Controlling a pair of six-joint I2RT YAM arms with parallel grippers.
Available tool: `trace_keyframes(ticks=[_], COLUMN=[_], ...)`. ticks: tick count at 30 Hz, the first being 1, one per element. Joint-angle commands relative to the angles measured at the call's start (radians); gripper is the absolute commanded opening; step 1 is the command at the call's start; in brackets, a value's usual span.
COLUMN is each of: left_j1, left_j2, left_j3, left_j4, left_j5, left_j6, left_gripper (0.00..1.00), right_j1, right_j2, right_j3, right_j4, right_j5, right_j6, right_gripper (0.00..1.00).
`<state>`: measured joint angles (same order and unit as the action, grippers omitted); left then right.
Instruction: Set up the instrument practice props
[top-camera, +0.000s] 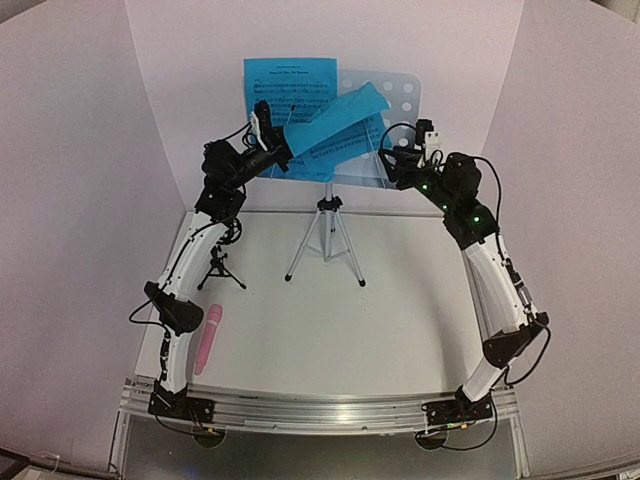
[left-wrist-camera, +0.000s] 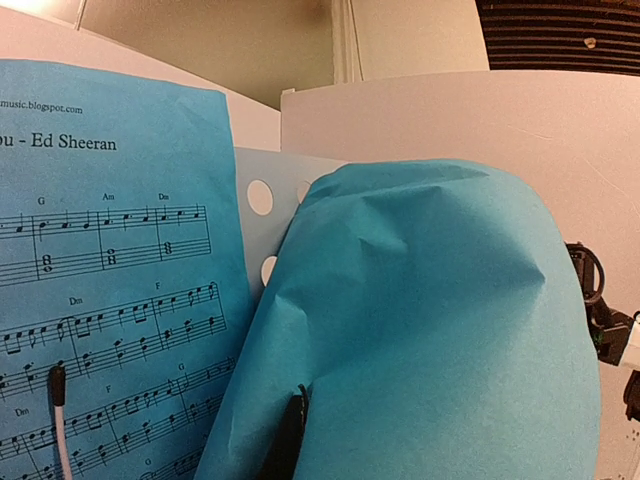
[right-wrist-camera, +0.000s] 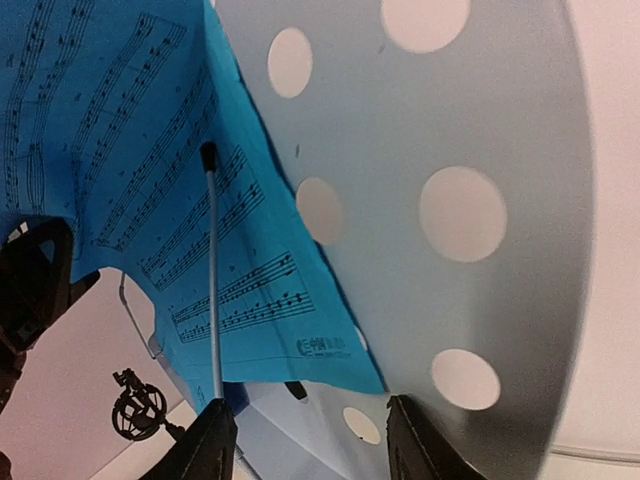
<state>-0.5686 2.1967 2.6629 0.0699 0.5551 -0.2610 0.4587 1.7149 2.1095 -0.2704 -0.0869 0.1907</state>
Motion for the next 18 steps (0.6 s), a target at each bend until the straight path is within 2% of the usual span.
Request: trace_keyframes(ticks=[1, 9, 18], left_j1=[0.004, 0.002, 0.003], left_j2=[-0.003, -0.005, 0.000], left_j3=[0.028, 0.025, 0.027], left_j4=[0.042, 0.045, 0.051], left_j5=[-0.009, -0.016, -0.020], left_j6=[-0.019, 0.008, 0.017], left_gripper=[0.00, 0.00, 0.00], right_j1=[0.001, 0.008, 0.015], right_j2=[0.040, 0.063, 0.067], right_j3=[0.035, 0.050, 0.044], right_j4=[0.054, 0.069, 0.083], right_j5=[-0.098, -0.149, -0.134], right_j6=[0.038, 0.034, 0.014], right_gripper=[0.51, 0.49, 0.45])
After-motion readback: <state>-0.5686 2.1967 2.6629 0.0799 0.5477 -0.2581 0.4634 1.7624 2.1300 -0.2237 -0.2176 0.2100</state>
